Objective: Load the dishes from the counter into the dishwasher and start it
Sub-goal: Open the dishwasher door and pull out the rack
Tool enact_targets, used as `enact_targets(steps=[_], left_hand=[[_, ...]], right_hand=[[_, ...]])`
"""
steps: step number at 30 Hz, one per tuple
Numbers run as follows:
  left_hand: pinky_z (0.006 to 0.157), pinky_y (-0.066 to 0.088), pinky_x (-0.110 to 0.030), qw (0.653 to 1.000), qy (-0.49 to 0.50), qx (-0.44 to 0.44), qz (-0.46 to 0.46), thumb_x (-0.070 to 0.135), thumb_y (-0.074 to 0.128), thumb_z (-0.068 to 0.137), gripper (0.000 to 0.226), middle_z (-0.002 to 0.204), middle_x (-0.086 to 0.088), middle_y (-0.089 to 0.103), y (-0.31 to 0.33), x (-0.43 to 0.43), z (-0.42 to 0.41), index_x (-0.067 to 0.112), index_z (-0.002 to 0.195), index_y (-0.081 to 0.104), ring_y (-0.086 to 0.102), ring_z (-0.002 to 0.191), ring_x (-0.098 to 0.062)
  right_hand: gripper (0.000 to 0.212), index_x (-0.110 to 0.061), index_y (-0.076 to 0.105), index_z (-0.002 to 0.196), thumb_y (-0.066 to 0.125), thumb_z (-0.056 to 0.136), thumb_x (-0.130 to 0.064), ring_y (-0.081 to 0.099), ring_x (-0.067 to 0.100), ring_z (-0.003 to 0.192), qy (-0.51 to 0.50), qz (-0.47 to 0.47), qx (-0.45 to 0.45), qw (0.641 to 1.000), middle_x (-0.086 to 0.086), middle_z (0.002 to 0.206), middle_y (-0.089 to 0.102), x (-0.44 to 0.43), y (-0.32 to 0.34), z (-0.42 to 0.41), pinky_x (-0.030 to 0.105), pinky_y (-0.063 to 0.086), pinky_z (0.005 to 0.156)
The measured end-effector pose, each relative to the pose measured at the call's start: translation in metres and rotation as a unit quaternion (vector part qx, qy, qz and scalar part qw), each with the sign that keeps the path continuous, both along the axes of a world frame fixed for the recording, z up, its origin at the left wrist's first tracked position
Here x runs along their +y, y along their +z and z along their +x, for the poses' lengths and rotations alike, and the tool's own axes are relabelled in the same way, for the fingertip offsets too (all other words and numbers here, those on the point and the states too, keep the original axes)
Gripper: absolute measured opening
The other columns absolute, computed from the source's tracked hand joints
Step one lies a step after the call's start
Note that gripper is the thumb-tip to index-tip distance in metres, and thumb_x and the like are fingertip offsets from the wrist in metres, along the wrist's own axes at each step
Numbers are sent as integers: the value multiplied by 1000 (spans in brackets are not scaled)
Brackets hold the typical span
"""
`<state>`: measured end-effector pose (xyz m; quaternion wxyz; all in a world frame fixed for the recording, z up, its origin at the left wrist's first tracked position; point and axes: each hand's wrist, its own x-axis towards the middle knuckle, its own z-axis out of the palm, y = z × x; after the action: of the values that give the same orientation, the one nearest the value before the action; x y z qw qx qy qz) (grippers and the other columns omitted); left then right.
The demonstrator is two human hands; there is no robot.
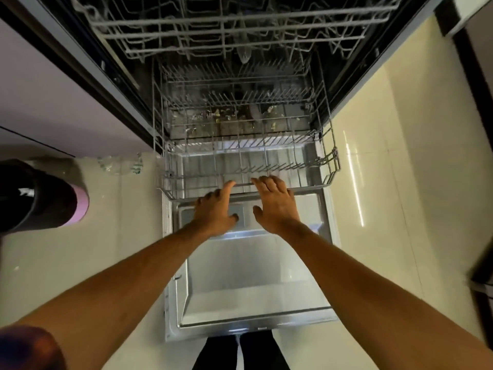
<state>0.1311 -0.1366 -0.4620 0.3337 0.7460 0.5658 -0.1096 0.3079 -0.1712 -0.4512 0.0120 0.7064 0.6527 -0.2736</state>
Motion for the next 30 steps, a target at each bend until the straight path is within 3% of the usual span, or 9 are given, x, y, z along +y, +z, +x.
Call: enact_targets(steps=[10,20,30], left_hand=[[110,37,-56,994,47,-18,-95,43,69,87,90,156,-7,38,8,-95,-11,34,155,11,36,142,-34],[112,33,-56,988,44,-7,-149,44,69,86,85,153,-8,40,17,-171,-22,31,152,18,36,140,-33],[111,36,-57,976,63,-36,-206,45,72,81,96,161,-3,26,19,-231,-36,34,154,11,22,149,-29]], right_hand=[[84,-25,0,162,54,99,-34,-13,23,155,30,-66,-45,996,0,170,-4,-102,8,-18,50,-5,125],[84,-23,9,162,59,95,-29,-13,24,155,13,-91,0,996,1,170,0,-186,16,-29,49,5,127],[86,-25,6,161,58,93,-22,-14,23,155,12,-134,17,991,-2,170,-4,-242,27,-36,49,5,127]])
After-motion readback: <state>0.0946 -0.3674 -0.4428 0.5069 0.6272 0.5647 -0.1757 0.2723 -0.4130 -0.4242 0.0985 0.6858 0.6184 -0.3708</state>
